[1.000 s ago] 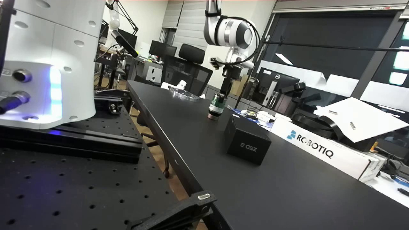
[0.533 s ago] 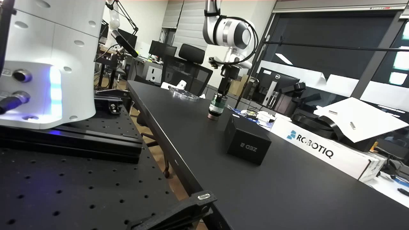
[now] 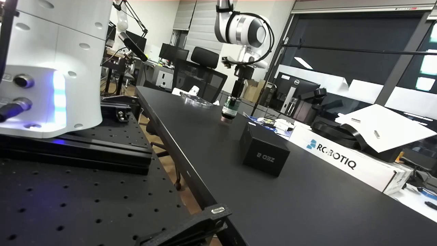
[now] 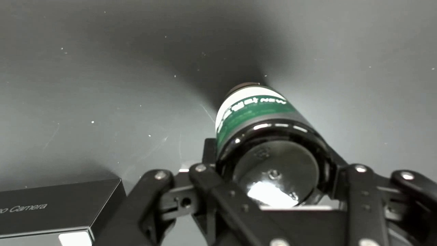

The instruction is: Put the bottle on the box

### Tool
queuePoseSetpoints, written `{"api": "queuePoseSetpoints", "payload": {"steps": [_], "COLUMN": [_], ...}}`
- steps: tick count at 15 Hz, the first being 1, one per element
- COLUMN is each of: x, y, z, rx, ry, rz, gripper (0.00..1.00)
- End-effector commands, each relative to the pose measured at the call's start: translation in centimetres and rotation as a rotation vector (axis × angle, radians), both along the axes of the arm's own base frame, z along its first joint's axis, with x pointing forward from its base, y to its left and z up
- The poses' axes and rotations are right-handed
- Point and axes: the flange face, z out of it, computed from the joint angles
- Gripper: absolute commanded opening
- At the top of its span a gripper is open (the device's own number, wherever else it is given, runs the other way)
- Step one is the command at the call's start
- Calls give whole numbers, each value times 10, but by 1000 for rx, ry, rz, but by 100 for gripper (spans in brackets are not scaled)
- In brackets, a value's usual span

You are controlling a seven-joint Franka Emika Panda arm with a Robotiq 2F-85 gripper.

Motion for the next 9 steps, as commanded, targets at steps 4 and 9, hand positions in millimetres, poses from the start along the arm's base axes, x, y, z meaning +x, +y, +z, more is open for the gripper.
{"api": "queuePoseSetpoints", "payload": {"steps": [4,9], "x": [-35,-58], "y": [1,-18], "z": [86,120], "rx": [25,9], "ry": [-107,-150], "rz": [52,58], "gripper": [45,45]}}
